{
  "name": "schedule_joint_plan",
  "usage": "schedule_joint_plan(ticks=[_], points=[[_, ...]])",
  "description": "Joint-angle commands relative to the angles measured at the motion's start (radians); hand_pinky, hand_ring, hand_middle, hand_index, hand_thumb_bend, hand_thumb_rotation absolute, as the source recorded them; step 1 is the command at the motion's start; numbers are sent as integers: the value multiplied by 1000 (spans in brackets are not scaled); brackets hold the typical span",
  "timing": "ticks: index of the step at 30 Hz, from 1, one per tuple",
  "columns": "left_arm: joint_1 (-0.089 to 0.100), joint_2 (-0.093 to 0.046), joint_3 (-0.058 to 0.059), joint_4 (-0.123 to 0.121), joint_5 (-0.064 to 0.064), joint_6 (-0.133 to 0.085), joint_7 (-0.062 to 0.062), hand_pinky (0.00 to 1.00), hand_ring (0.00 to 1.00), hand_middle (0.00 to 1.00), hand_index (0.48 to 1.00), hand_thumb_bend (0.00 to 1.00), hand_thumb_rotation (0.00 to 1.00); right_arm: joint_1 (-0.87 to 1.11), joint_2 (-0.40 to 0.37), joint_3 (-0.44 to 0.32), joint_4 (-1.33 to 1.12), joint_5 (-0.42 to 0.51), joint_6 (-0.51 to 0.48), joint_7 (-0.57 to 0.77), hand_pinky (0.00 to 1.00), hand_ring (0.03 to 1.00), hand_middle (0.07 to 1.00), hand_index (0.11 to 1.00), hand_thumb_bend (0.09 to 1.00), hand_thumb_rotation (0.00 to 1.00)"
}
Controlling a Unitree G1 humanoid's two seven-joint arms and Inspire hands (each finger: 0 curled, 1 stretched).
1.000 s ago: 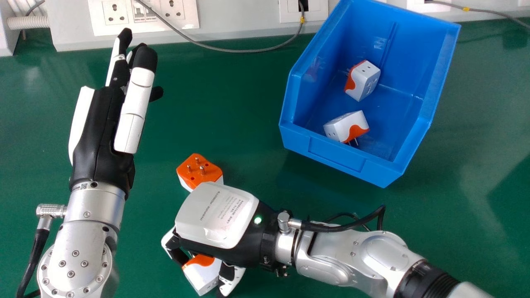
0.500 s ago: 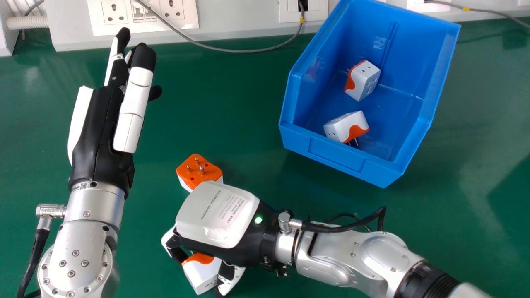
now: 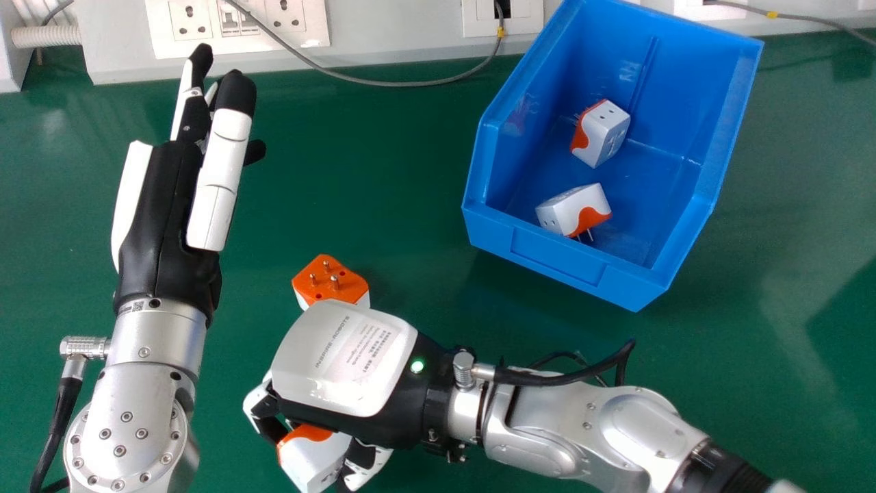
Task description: Pick all objects and put in blue box
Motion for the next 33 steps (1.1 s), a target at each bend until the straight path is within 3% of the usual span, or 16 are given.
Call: schedule_joint_plan(ticks=[1,10,27,33], points=[[-16,5,2,-8,6,-18,0,852,955,956,1000,784,1000,15,-4,-37,-61,46,4,23,310,357,446,520,499,3],[-17,15,12,7,-1,-30,-10,854,955,956,1000,781,1000,68,-48,-96,-202,67,5,74,341,365,457,533,495,1],[-25,28,42,59,-22,-67,-52,861,956,957,1000,782,1000,203,-122,-247,-472,147,43,162,389,398,478,489,500,0],[-31,38,48,73,-23,-74,-60,864,957,960,1000,777,1000,271,-143,-317,-582,187,78,204,369,410,494,493,499,0]])
